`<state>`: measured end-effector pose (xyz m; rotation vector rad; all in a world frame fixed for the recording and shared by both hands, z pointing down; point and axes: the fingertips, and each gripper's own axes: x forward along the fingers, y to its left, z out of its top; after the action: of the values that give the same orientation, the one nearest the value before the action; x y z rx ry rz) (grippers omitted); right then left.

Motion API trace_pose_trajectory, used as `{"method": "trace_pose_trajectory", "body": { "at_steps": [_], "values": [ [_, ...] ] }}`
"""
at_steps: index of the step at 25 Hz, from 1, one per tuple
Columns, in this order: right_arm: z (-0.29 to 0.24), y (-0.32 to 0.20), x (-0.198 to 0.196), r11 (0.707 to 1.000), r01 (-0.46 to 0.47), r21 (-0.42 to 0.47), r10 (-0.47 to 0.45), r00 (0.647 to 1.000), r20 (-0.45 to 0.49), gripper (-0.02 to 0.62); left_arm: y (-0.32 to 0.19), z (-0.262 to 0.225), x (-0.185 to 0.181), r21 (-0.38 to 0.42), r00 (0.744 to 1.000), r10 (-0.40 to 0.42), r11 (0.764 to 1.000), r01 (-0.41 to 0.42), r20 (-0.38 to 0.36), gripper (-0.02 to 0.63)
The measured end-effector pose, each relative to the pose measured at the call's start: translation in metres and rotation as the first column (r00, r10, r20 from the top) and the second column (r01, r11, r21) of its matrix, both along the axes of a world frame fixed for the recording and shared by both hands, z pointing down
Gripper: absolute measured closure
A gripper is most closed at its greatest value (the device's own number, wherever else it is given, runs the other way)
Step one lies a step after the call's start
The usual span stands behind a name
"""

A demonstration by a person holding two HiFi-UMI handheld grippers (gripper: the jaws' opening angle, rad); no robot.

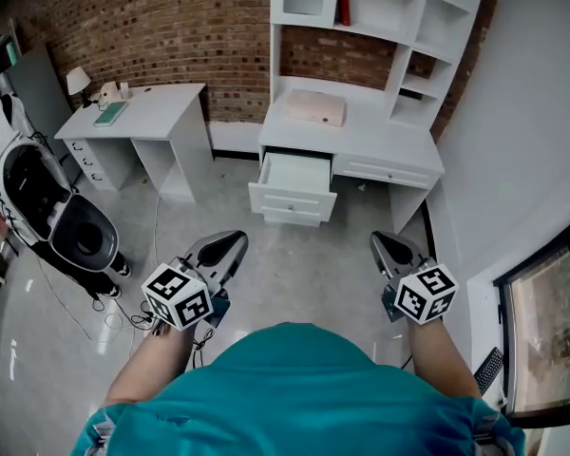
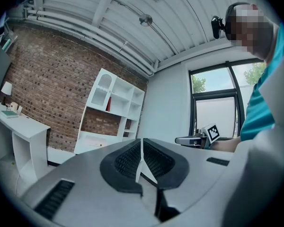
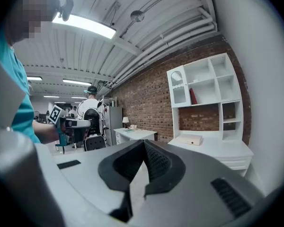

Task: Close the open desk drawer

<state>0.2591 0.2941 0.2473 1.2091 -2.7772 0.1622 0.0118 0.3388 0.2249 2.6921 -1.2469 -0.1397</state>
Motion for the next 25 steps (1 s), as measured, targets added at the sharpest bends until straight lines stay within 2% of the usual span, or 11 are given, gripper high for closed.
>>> {"method": "trace_pose_trajectory", "body": {
  "at_steps": [6,11,19,25],
  "values": [
    [0.003,-0.001,0.028,0.999,0.034,-0.002,-0.034,0.999,-0.001,0.574,0.004,0.003,0.035,-0.002,1.000,-0.009,1.000,0.009,-0.009,0.578],
    [0.010,-0.010,0.037,0.999,0.043,-0.022,-0.043,0.999,0.011,0.574,0.001,0.007,0.041,-0.017,1.000,-0.026,1.000,0.026,-0.005,0.578],
    [0.017,-0.041,0.002,0.999,0.046,-0.020,-0.046,0.999,-0.007,0.574,-0.033,0.018,0.008,-0.024,1.000,-0.012,1.000,0.011,-0.027,0.578],
    [0.015,-0.095,-0.048,1.000,0.000,0.007,0.000,1.000,-0.020,0.574,-0.106,0.020,-0.036,0.005,0.997,0.072,0.997,-0.072,-0.026,0.578]
  ]
}}
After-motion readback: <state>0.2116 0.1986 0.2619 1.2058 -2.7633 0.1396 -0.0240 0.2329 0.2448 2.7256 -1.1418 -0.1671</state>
